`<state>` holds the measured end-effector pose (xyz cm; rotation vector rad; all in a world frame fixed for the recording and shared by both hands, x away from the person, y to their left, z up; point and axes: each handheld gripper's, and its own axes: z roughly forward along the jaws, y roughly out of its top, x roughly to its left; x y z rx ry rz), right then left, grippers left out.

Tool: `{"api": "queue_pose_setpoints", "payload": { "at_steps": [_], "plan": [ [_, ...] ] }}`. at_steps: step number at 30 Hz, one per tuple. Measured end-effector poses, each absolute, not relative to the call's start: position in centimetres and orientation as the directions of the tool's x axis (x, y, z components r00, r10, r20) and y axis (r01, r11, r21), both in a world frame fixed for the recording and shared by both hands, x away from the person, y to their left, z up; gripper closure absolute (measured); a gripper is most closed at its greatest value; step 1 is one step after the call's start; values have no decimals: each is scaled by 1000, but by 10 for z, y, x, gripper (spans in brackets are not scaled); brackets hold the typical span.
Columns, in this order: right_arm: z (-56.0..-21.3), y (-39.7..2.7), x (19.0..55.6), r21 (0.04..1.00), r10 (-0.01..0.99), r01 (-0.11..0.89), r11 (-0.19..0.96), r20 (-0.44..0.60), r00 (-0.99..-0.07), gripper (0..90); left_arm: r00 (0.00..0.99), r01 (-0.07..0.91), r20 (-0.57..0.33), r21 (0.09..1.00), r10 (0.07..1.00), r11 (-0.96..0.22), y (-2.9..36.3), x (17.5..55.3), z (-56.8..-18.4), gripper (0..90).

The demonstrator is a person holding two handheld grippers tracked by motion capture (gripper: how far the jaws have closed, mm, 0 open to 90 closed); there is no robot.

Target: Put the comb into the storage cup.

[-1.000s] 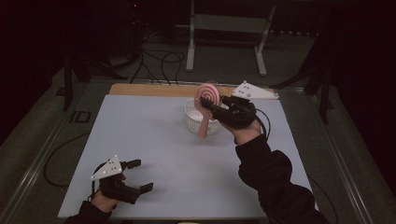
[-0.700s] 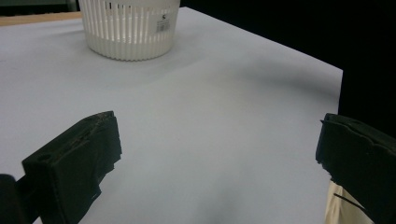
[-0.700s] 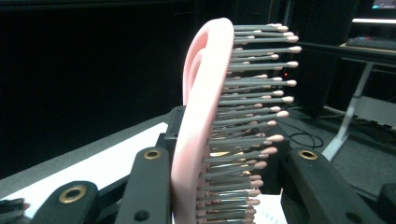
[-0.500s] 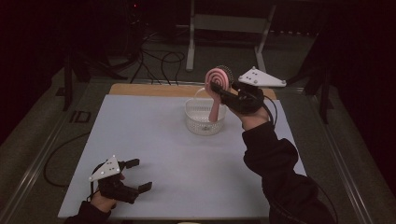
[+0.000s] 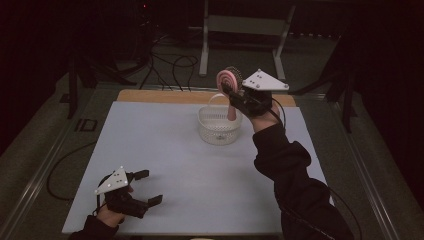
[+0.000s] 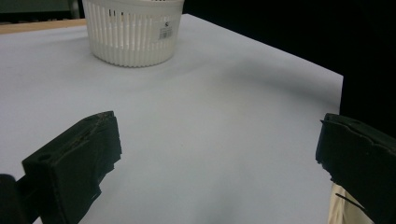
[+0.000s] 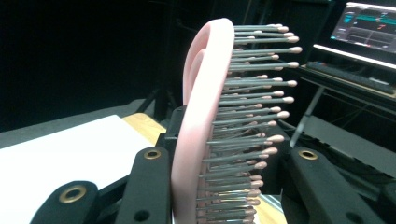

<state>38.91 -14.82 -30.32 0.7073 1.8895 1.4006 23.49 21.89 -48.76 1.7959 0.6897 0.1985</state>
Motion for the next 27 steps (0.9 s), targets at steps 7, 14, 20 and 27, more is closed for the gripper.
{"api": "queue_pose_setpoints", "payload": {
  "at_steps": [7, 14, 20, 27],
  "plan": [
    [-318, -142, 403, 952, 747, 45, 303, -207, -632, 650, 815, 350, -201, 919, 544, -184, 219, 235, -488, 0],
    [-333, -137, 412, 934, 735, 29, 355, -260, -626, 650, 815, 349, -203, 919, 543, -181, 220, 236, -488, 0],
    [-347, -130, 418, 921, 727, 27, 389, -289, -622, 650, 817, 348, -202, 920, 540, -182, 220, 236, -489, 0],
    [-371, -123, 424, 899, 706, 17, 438, -333, -626, 650, 817, 346, -201, 920, 540, -182, 221, 236, -489, 0]
  ]
}}
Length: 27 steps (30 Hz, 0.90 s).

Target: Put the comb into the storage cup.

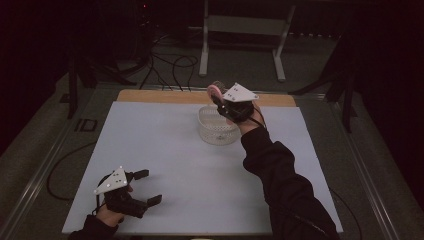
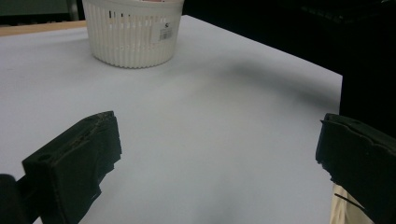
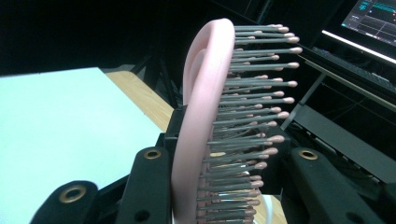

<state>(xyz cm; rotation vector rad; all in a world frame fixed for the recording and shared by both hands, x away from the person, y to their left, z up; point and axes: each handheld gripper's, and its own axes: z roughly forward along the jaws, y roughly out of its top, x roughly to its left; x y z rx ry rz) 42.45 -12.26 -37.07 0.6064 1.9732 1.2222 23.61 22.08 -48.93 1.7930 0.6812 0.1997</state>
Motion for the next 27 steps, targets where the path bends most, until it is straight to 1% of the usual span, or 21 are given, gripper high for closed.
{"api": "queue_pose_setpoints", "payload": {
  "at_steps": [3, 8, 13, 20, 24, 27],
  "plan": [
    [-377, -122, 426, 900, 702, 15, 435, -329, -632, 650, 818, 346, -201, 920, 539, -182, 221, 236, -489, 0],
    [-391, -118, 428, 882, 687, -3, 472, -370, -625, 650, 819, 344, -200, 921, 538, -181, 221, 236, -489, 0],
    [-397, -117, 429, 885, 688, -5, 465, -365, -627, 650, 820, 343, -199, 922, 537, -182, 222, 236, -489, 0],
    [-410, -111, 429, 863, 661, -19, 505, -401, -634, 650, 819, 343, -200, 922, 537, -179, 222, 236, -489, 0],
    [-414, -109, 429, 863, 658, -15, 505, -396, -640, 650, 820, 342, -200, 923, 536, -179, 223, 236, -489, 0],
    [-419, -107, 428, 855, 647, -26, 518, -412, -642, 650, 820, 342, -199, 922, 536, -180, 223, 236, -489, 0]
  ]
}}
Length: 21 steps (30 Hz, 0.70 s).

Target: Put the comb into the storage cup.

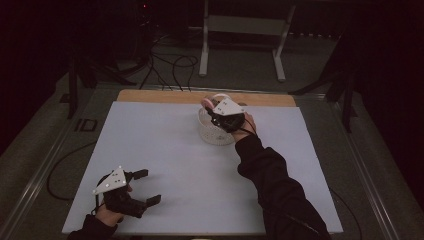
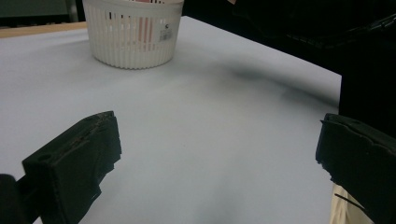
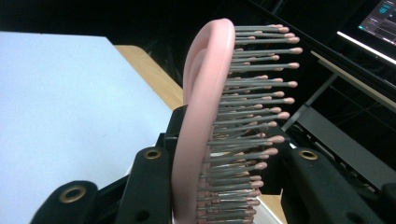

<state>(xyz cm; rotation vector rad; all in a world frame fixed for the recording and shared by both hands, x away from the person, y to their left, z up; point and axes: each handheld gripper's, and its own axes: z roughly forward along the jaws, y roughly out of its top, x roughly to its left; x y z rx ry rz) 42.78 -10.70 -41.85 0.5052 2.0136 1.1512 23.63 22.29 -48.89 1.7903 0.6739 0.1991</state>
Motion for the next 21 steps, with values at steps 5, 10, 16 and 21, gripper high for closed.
{"api": "queue_pose_setpoints", "payload": {
  "at_steps": [5, 10, 16, 21],
  "plan": [
    [-428, -101, 425, 820, 625, -50, 570, -473, -621, 650, 820, 341, -199, 923, 536, -178, 223, 236, -489, 0],
    [-433, -98, 425, 820, 624, -48, 570, -469, -625, 649, 820, 341, -200, 923, 536, -177, 223, 236, -489, 0],
    [-438, -91, 419, 802, 598, -80, 592, -504, -623, 646, 821, 342, -202, 923, 534, -176, 223, 237, -489, 0],
    [-446, -83, 413, 790, 579, -98, 605, -522, -626, 631, 818, 343, -205, 924, 537, -169, 224, 237, -488, 0]
  ]
}}
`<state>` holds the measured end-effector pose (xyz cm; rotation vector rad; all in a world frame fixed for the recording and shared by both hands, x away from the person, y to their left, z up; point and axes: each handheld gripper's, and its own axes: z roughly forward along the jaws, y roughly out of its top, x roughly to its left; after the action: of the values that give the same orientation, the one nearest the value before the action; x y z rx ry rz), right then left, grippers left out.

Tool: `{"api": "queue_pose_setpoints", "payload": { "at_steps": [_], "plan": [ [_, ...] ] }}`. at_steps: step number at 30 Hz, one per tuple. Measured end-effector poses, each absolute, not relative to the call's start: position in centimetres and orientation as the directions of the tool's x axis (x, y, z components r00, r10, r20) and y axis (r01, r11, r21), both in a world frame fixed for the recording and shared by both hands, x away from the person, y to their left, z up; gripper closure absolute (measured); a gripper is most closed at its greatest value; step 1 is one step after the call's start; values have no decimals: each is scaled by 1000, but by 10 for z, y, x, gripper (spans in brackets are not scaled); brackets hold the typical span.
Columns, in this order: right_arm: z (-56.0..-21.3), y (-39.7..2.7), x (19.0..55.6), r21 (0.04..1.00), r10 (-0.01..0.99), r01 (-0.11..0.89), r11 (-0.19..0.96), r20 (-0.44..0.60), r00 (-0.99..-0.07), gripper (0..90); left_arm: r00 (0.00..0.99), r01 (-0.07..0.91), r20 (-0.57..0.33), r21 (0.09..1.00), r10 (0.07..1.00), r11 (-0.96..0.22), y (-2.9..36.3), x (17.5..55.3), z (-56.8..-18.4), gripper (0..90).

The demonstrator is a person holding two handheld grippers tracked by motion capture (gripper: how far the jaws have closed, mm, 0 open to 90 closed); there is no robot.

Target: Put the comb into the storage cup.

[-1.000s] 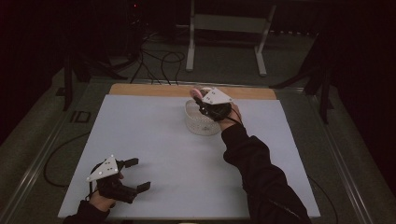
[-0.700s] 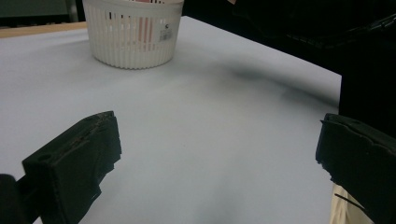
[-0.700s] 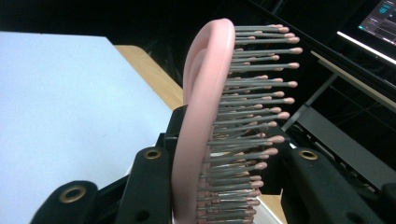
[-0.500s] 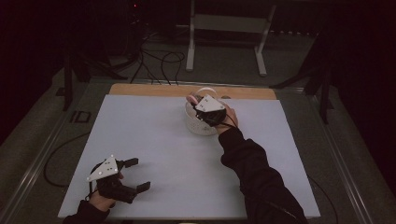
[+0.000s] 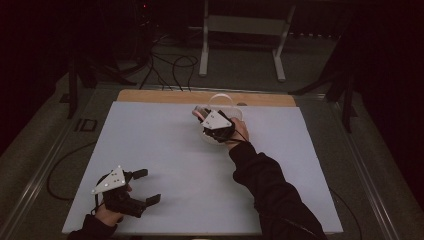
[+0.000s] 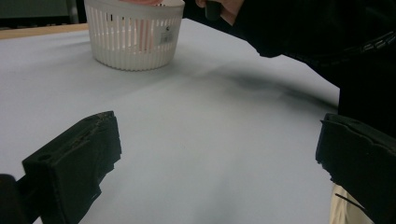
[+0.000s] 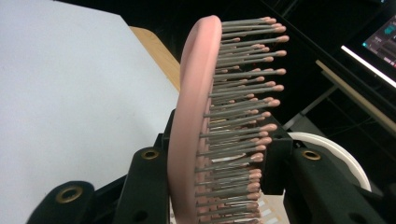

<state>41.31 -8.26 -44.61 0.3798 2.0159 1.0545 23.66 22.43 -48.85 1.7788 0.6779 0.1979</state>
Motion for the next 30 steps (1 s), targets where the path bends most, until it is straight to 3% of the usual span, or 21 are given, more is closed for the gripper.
{"api": "queue_pose_setpoints", "payload": {
  "at_steps": [7, 8, 11, 12, 13, 14, 20, 30],
  "plan": [
    [-452, -79, 409, 794, 576, -103, 599, -517, -633, 588, 818, 342, -205, 925, 538, -168, 225, 236, -488, 0],
    [-452, -80, 410, 802, 584, -90, 590, -501, -639, 515, 818, 342, -204, 925, 538, -168, 225, 236, -488, 0],
    [-454, -81, 412, 807, 589, -60, 587, -476, -653, 452, 818, 342, -206, 925, 537, -167, 225, 236, -488, 0],
    [-455, -82, 411, 822, 597, -55, 566, -455, -661, 352, 818, 342, -204, 924, 538, -169, 225, 236, -489, 0],
    [-455, -82, 411, 822, 597, -55, 566, -455, -661, 352, 818, 342, -204, 924, 538, -169, 225, 236, -489, 0],
    [-455, -82, 410, 830, 605, -48, 556, -444, -661, 274, 818, 343, -206, 924, 537, -169, 225, 237, -489, 0],
    [-452, -83, 409, 858, 629, -17, 514, -391, -672, 134, 819, 341, -203, 924, 537, -171, 224, 237, -489, 0],
    [-446, -87, 410, 871, 621, 17, 491, -336, -708, 87, 820, 339, -202, 925, 536, -171, 224, 236, -488, 0]
  ]
}}
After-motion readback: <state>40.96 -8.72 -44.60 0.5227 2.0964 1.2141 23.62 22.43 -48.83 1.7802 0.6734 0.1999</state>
